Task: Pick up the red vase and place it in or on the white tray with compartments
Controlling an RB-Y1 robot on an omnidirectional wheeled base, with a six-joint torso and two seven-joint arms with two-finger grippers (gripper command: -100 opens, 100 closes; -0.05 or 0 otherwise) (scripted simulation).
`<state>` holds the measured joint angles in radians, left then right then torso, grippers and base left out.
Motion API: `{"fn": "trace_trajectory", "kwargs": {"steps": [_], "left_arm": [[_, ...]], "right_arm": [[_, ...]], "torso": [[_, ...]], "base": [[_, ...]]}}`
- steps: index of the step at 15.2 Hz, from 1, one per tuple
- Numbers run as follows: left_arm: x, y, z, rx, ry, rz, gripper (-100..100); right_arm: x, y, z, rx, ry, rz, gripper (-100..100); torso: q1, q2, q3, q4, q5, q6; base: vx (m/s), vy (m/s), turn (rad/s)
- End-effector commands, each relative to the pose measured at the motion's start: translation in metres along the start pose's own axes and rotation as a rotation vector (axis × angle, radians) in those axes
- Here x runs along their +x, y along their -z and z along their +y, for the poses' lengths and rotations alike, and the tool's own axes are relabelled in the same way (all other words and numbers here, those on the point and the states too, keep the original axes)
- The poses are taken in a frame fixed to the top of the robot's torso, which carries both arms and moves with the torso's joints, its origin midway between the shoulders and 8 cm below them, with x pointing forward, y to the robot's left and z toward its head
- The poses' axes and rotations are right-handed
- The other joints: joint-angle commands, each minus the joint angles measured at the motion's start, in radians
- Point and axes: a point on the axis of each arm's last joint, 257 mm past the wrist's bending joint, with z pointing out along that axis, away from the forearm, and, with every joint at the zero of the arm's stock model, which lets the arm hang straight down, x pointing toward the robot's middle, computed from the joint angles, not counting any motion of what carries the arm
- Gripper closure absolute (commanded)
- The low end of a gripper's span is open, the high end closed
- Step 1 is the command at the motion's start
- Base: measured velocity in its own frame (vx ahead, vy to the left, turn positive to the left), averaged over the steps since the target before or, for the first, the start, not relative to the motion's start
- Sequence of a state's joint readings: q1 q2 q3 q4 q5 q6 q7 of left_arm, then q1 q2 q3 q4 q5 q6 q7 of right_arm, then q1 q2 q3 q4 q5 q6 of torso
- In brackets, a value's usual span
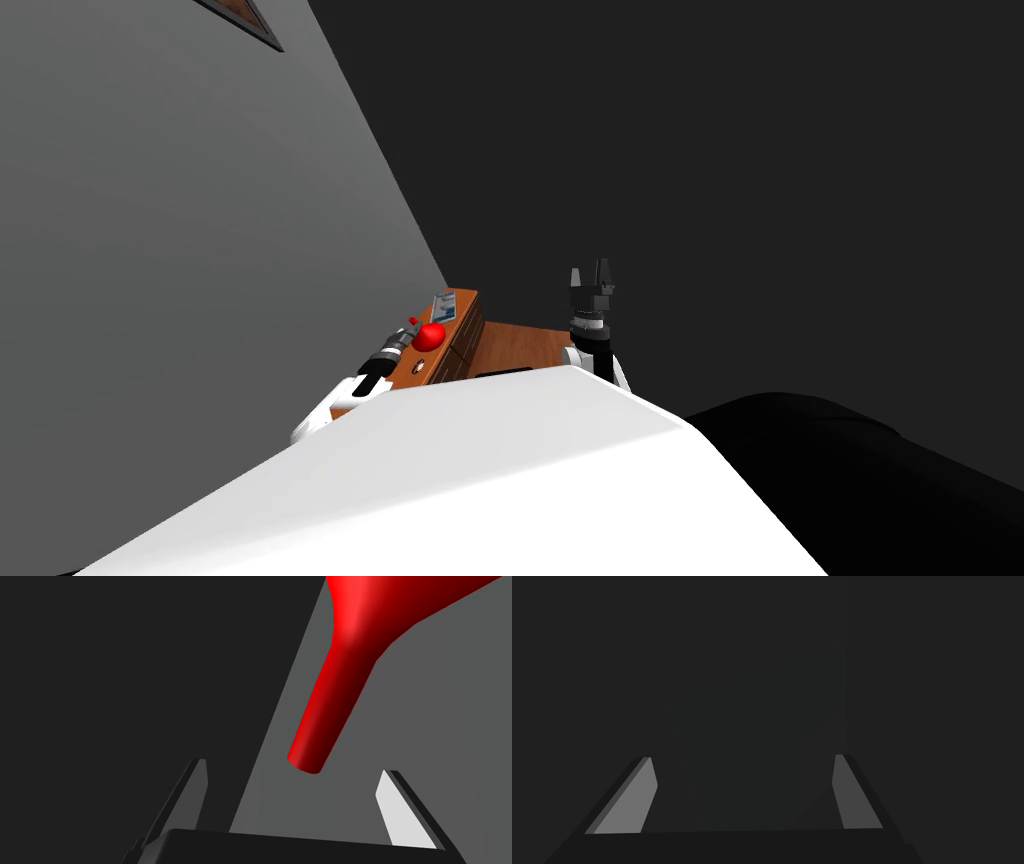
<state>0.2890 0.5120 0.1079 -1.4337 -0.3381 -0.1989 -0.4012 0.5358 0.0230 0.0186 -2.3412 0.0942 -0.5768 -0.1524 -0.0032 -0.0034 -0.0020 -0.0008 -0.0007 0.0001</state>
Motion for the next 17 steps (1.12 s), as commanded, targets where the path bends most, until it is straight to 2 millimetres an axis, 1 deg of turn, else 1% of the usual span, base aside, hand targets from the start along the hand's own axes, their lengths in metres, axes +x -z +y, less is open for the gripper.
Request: {"fn": "trace_trajectory", "kwargs": {"steps": [1, 2, 3, 6, 8, 9, 11, 14, 15, 16, 17], "left_arm": [[0.008, 0.000, 0.013, -0.026, -0.029, 0.019, -100], [0.014, -0.001, 0.024, -0.051, -0.057, 0.037, -100], [0.014, -0.001, 0.024, -0.051, -0.057, 0.037, -100], [0.030, -0.001, 0.054, -0.118, -0.131, 0.086, -100], [0.039, -0.001, 0.070, -0.154, -0.169, 0.114, -100], [0.039, -0.001, 0.070, -0.154, -0.169, 0.114, -100], [0.046, 0.000, 0.083, -0.183, -0.200, 0.139, -100], [0.054, 0.002, 0.096, -0.212, -0.230, 0.165, -100], [0.056, 0.002, 0.098, -0.218, -0.235, 0.170, -100], [0.053, 0.001, 0.094, -0.209, -0.226, 0.162, -100], [0.057, 0.004, 0.102, -0.224, -0.222, 0.159, -100]], "right_arm": [[0.000, 0.000, 0.000, 0.000, 0.000, 0.000, 0], [0.000, 0.000, 0.000, 0.000, 0.000, 0.000, 0], [0.000, 0.000, 0.000, 0.000, 0.000, 0.000, 0], [0.000, 0.000, 0.000, 0.000, 0.000, 0.000, 0], [0.000, 0.000, 0.000, 0.000, 0.000, 0.000, 0], [0.000, 0.000, 0.000, 0.000, 0.000, 0.000, 0], [0.000, 0.000, 0.000, 0.000, 0.000, 0.000, 0], [0.000, 0.000, 0.000, 0.000, 0.000, 0.000, 0], [0.000, 0.000, 0.000, 0.000, 0.000, 0.000, 0], [0.000, 0.000, 0.000, 0.000, 0.000, 0.000, 0], [0.000, 0.000, 0.000, 0.000, 0.000, 0.000, 0]], "torso": [[0.000, 0.000, 0.000, 0.000, 0.000, 0.000], [0.000, 0.000, 0.000, 0.000, 0.000, 0.000], [0.000, 0.001, 0.000, 0.000, 0.000, 0.000], [0.001, 0.000, 0.000, 0.000, 0.000, 0.000], [0.000, -0.001, 0.000, 0.000, 0.000, 0.000], [0.000, -0.001, -0.001, 0.000, 0.000, 0.000], [0.000, 0.000, 0.000, 0.000, 0.000, 0.000], [0.000, 0.001, 0.000, 0.000, 0.000, 0.000], [0.000, 0.001, 0.000, 0.000, 0.000, 0.000], [0.001, 0.001, 0.000, 0.000, 0.000, 0.000], [0.001, 0.001, 0.001, 0.000, 0.000, 0.000]], "base": [[0.036, -0.039, -0.023], [0.034, -0.033, -0.026], [0.029, -0.027, -0.020], [0.041, -0.037, -0.044], [0.063, -0.049, -0.046], [0.049, -0.046, -0.022], [0.034, -0.043, -0.022], [0.034, -0.037, -0.035], [0.036, -0.028, -0.020], [0.021, -0.016, -0.005], [0.052, 0.008, -0.080]]}}
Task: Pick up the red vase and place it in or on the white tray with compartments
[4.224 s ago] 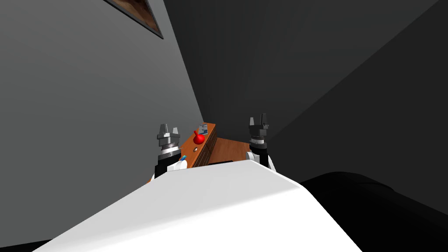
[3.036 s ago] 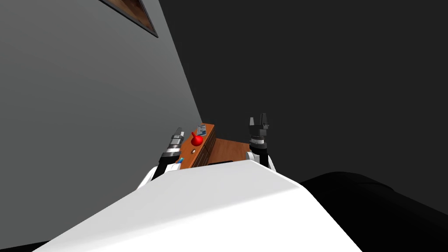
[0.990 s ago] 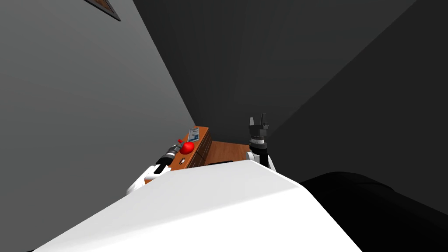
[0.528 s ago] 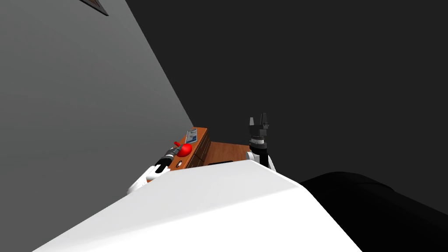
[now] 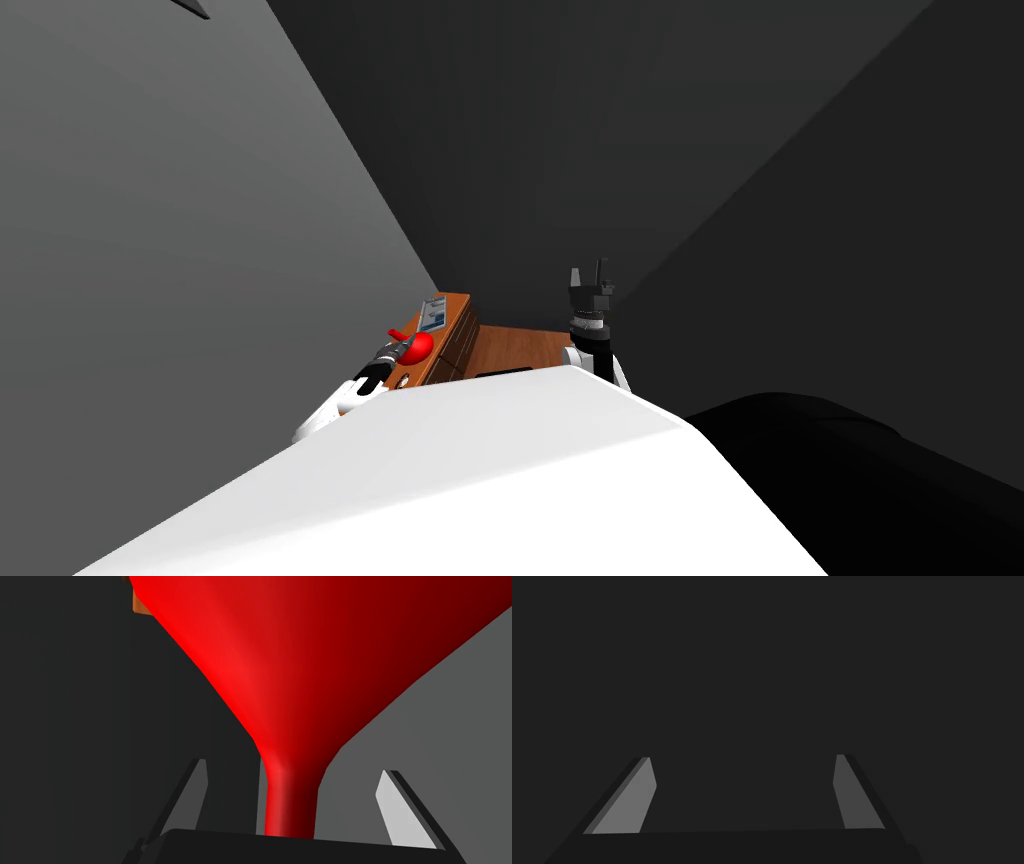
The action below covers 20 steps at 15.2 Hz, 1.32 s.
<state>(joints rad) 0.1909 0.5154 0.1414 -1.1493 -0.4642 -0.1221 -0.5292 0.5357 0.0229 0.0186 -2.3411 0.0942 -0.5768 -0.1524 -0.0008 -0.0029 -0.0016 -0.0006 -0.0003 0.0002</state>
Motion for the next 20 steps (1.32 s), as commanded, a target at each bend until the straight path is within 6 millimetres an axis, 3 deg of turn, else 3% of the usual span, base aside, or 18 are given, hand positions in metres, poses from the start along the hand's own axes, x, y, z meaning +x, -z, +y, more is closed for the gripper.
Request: {"fn": "trace_trajectory", "kwargs": {"steps": [1, 2, 3, 8, 20], "left_arm": [[0.004, 0.001, 0.006, -0.010, 0.006, -0.003, -100], [0.002, 0.000, 0.003, -0.006, 0.003, -0.001, -100], [0.002, 0.000, 0.004, -0.006, 0.003, -0.002, 100], [0.001, 0.000, 0.004, -0.005, 0.003, -0.004, 100], [-0.055, -0.010, 0.068, -0.105, 0.033, 0.007, 100]], "right_arm": [[0.000, 0.000, 0.000, 0.000, 0.000, 0.000, 0], [0.000, 0.000, 0.000, 0.000, 0.000, 0.000, 0], [0.000, 0.000, 0.000, 0.000, 0.000, 0.000, 0], [0.000, 0.000, 0.000, 0.000, 0.000, 0.000, 0], [0.000, 0.000, 0.000, 0.000, 0.000, 0.000, 0]], "torso": [[0.000, 0.000, 0.000, 0.000, 0.000, 0.000], [0.001, -0.001, -0.001, 0.000, 0.000, 0.000], [0.002, -0.001, -0.001, 0.000, 0.000, 0.000], [0.002, 0.001, 0.000, -0.001, 0.002, 0.000], [0.005, -0.007, -0.003, 0.002, -0.001, 0.007]], "base": [[0.078, 0.028, -0.120], [0.045, 0.021, -0.045], [0.016, 0.007, -0.002], [0.001, 0.001, 0.003], [0.040, 0.020, -0.148]]}}
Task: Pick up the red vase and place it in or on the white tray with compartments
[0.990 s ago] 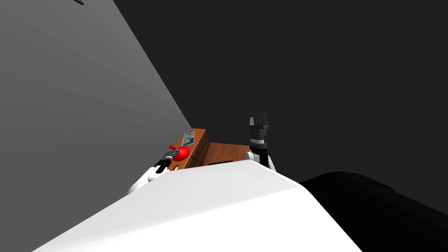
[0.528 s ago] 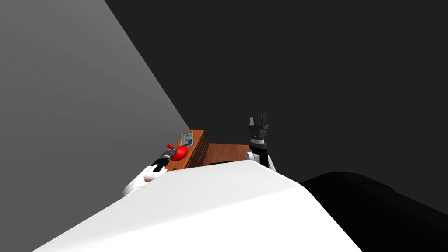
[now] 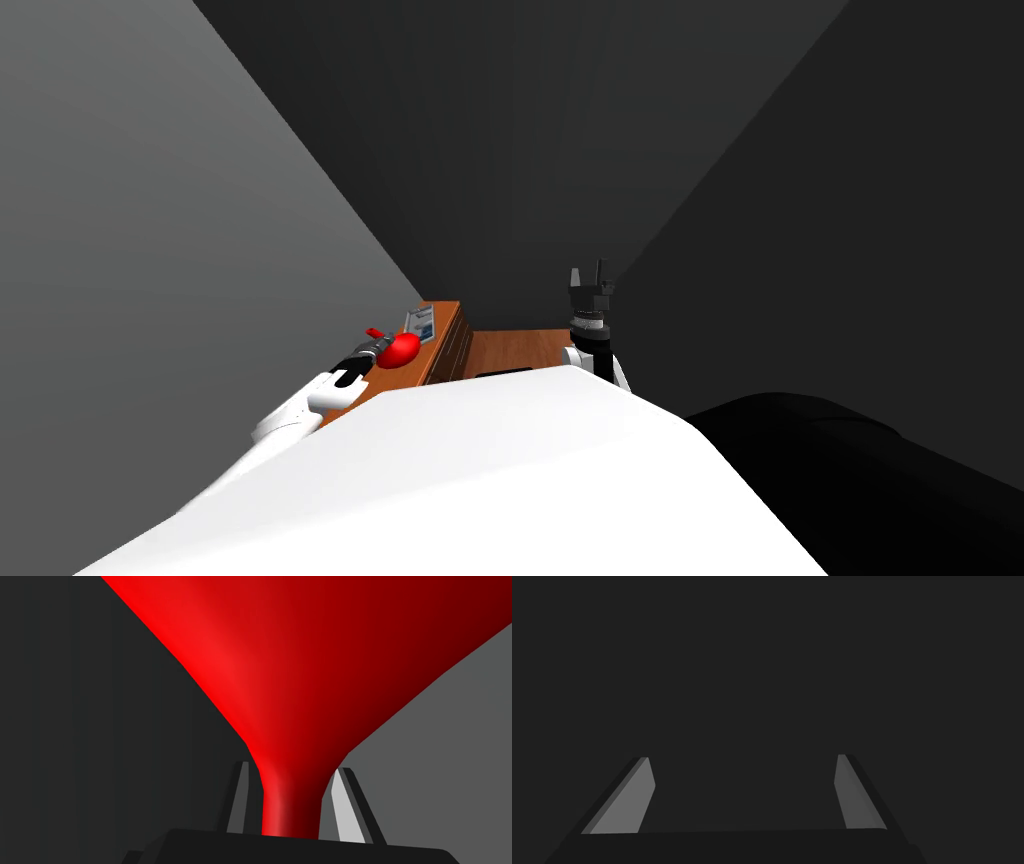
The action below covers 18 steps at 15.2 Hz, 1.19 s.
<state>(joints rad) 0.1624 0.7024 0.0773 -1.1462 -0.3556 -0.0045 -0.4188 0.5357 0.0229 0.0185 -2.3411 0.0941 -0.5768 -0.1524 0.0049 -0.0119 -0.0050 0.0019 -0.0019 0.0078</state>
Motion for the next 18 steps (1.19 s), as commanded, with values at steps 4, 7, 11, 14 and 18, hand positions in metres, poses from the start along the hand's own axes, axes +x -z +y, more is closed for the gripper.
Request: {"fn": "trace_trajectory", "kwargs": {"steps": [4, 7, 11, 14, 18], "left_arm": [[-0.026, -0.004, 0.029, -0.053, 0.021, 0.002, 100], [-0.041, -0.005, 0.044, -0.085, 0.033, 0.003, 100], [-0.056, -0.006, 0.059, -0.117, 0.046, 0.004, 100], [-0.069, -0.006, 0.073, -0.147, 0.058, 0.004, 100], [-0.089, -0.004, 0.095, -0.196, 0.079, 0.002, 100]], "right_arm": [[0.000, 0.000, 0.000, 0.000, 0.000, 0.000, 0], [0.000, 0.000, 0.000, 0.000, 0.000, 0.000, 0], [0.000, 0.000, 0.000, 0.000, 0.000, 0.000, 0], [0.000, 0.000, 0.000, 0.000, 0.000, 0.000, 0], [0.000, 0.000, 0.000, 0.000, 0.000, 0.000, 0]], "torso": [[0.002, -0.003, -0.002, 0.000, 0.000, 0.001], [0.001, -0.004, -0.002, 0.000, -0.001, 0.001], [-0.001, -0.002, 0.000, 0.001, -0.003, 0.000], [-0.003, -0.001, 0.001, 0.002, -0.004, 0.000], [-0.005, 0.000, 0.002, 0.003, -0.006, 0.000]], "base": [[0.050, 0.031, -0.175], [0.048, 0.031, -0.162], [0.035, 0.026, -0.119], [0.033, 0.022, -0.131], [0.034, 0.033, -0.160]]}}
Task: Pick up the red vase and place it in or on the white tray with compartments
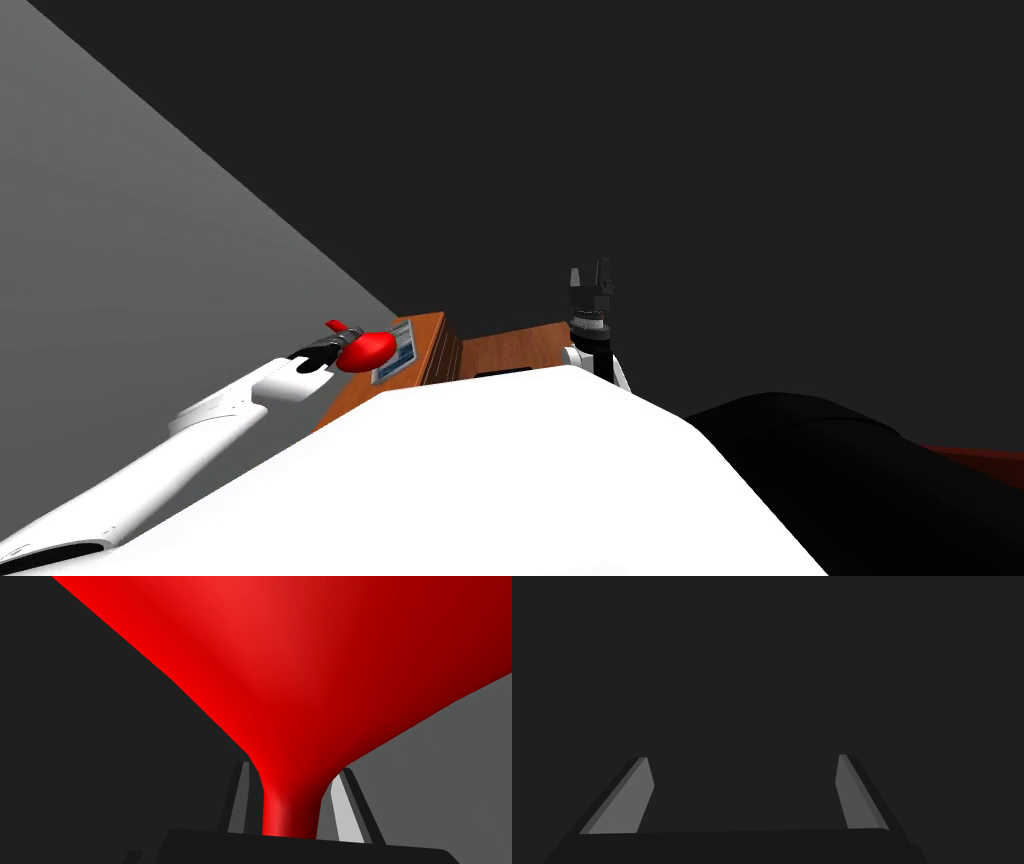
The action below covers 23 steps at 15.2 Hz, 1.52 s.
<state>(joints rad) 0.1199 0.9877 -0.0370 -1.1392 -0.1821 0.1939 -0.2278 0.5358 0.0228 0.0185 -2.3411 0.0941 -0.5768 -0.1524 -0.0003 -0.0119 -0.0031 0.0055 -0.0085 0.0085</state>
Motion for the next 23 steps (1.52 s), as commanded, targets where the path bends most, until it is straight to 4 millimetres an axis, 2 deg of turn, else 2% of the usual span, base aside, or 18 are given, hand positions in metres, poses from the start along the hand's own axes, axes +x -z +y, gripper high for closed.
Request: {"fn": "trace_trajectory", "kwargs": {"steps": [1, 2, 3, 4, 8, 9, 12, 18, 23], "left_arm": [[-0.010, 0.000, 0.009, -0.022, 0.011, -0.002, 100], [-0.013, -0.001, 0.012, -0.031, 0.016, -0.003, 100], [-0.008, -0.001, 0.007, -0.019, 0.009, -0.002, 100], [-0.009, -0.001, 0.008, -0.022, 0.012, -0.002, -100], [-0.009, -0.001, 0.008, -0.023, 0.012, -0.002, -100], [-0.019, 0.002, 0.010, -0.022, 0.015, -0.004, -100], [-0.033, 0.006, 0.012, -0.021, 0.019, -0.004, -100], [-0.051, 0.014, 0.012, -0.018, 0.024, 0.006, -100], [-0.049, 0.012, 0.014, -0.019, 0.023, 0.003, -100]], "right_arm": [[0.000, 0.000, 0.000, 0.000, 0.000, 0.000, 0], [0.000, 0.000, 0.000, 0.000, 0.000, 0.000, 0], [0.000, 0.000, 0.000, 0.000, 0.000, 0.000, 0], [0.000, 0.000, 0.000, 0.000, 0.000, 0.000, 0], [0.000, 0.000, 0.000, 0.000, 0.000, 0.000, 0], [0.000, 0.000, 0.000, 0.000, 0.000, 0.000, 0], [0.000, 0.000, 0.000, 0.000, 0.000, 0.000, 0], [0.000, 0.000, 0.000, 0.000, 0.000, 0.000, 0], [0.000, 0.000, 0.000, 0.000, 0.000, 0.000, 0]], "torso": [[0.000, 0.000, 0.000, 0.000, 0.000, 0.000], [-0.001, 0.000, 0.000, 0.000, 0.000, 0.000], [-0.001, 0.001, 0.001, 0.000, -0.001, -0.001], [-0.002, 0.002, 0.001, 0.000, -0.001, -0.002], [-0.005, 0.005, 0.003, 0.001, -0.001, -0.002], [-0.005, 0.005, 0.003, 0.001, -0.001, -0.002], [-0.005, 0.006, 0.004, 0.001, -0.002, -0.002], [-0.005, 0.006, 0.004, 0.001, -0.002, -0.002], [-0.005, 0.006, 0.003, 0.001, -0.001, -0.002]], "base": [[0.038, 0.034, -0.127], [0.034, 0.026, -0.095], [0.021, 0.017, -0.038], [0.010, 0.009, -0.005], [0.001, 0.001, 0.000], [0.000, 0.000, 0.000], [-0.008, -0.002, 0.012], [-0.008, -0.002, 0.007], [0.000, 0.000, 0.000]]}}
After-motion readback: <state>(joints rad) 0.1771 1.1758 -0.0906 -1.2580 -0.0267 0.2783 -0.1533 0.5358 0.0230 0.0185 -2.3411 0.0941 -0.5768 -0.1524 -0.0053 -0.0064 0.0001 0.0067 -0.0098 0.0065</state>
